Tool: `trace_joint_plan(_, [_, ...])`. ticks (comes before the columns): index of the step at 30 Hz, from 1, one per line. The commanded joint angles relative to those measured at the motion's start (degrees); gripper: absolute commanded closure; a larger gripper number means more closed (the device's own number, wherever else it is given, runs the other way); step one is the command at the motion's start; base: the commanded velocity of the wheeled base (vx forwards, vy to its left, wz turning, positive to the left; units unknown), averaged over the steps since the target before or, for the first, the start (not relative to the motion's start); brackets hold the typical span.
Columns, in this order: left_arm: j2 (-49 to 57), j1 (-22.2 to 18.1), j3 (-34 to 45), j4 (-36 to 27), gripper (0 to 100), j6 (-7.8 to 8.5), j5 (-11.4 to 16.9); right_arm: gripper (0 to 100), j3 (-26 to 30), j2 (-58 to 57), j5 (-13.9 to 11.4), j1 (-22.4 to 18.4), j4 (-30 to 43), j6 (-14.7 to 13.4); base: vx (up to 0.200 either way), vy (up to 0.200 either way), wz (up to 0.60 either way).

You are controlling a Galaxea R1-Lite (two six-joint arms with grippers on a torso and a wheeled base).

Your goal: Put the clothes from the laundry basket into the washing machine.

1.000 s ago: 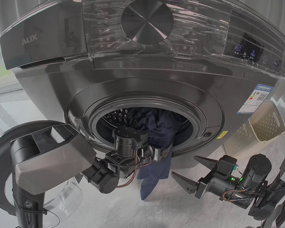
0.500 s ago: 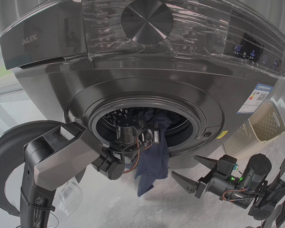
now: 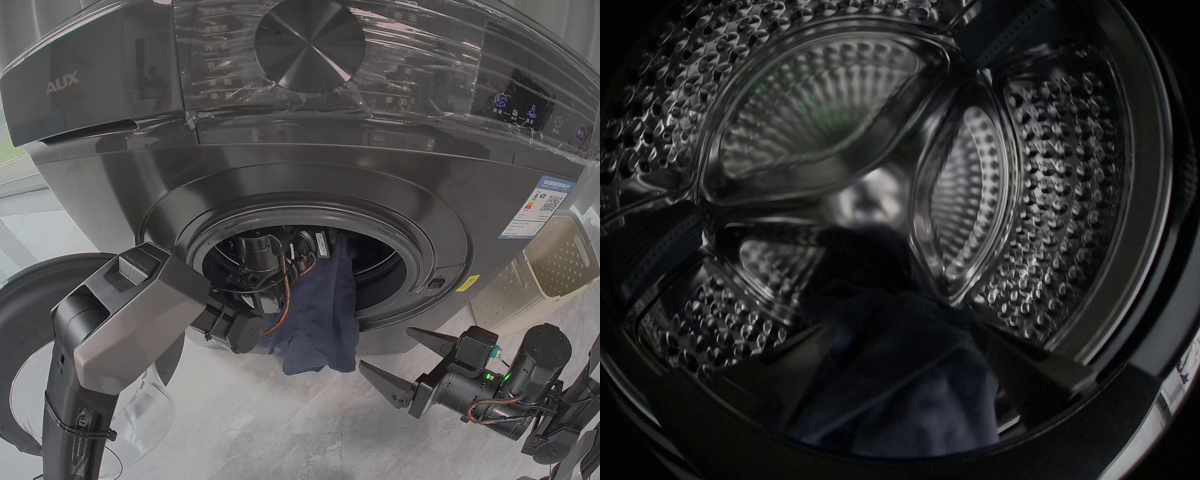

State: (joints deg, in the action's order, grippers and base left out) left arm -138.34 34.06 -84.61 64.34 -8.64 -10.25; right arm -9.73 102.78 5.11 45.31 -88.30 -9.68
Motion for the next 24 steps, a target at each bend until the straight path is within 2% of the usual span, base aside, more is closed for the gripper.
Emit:
trace_joint_plan(1, [3.7, 0.8, 8.0, -0.4, 0, -0.15, 0.1, 0, 0.1, 0.3, 0.0, 0.0, 0.0, 0.0, 0.000, 0.000, 0.00])
trace_joint_plan(3, [6.9, 2.5, 16.1, -0.6, 0, 0.03, 1.1, 0, 0.1, 0.3, 0.0, 0.0, 0.0, 0.0, 0.000, 0.000, 0.00])
trace_joint_plan(5, [8.2, 2.9, 18.8, -1.1, 0, 0.03, 1.5, 0, 0.1, 0.3, 0.0, 0.0, 0.0, 0.0, 0.000, 0.000, 0.00])
trace_joint_plan(6, [10.5, 3.9, 24.1, -2.4, 0, 0.12, 2.9, 0, 0.1, 0.3, 0.0, 0.0, 0.0, 0.0, 0.000, 0.000, 0.00])
trace_joint_plan(8, [11.4, 4.3, 27.0, -2.6, 0, 0.12, 4.6, 0, 0.0, 0.4, 0.0, 0.1, 0.0, 0.0, 0.000, 0.000, 0.00])
trace_joint_plan(19, [4.2, 2.5, 24.3, -2.8, 0, 0.65, 6.4, 0, 0.0, 0.9, 0.0, 0.4, 0.0, -0.1, 0.000, 0.000, 0.00])
trace_joint_plan(20, [3.3, 2.2, 23.7, -2.7, 100, 1.17, 6.6, 0, 0.0, 1.0, 0.0, 0.4, 0.0, -0.1, 0.000, 0.000, 0.00])
trace_joint_plan(24, [2.1, 2.1, 21.1, -2.3, 100, 1.17, 6.6, 0, 0.0, 1.0, 0.0, 0.4, 0.0, -0.1, 0.000, 0.000, 0.00])
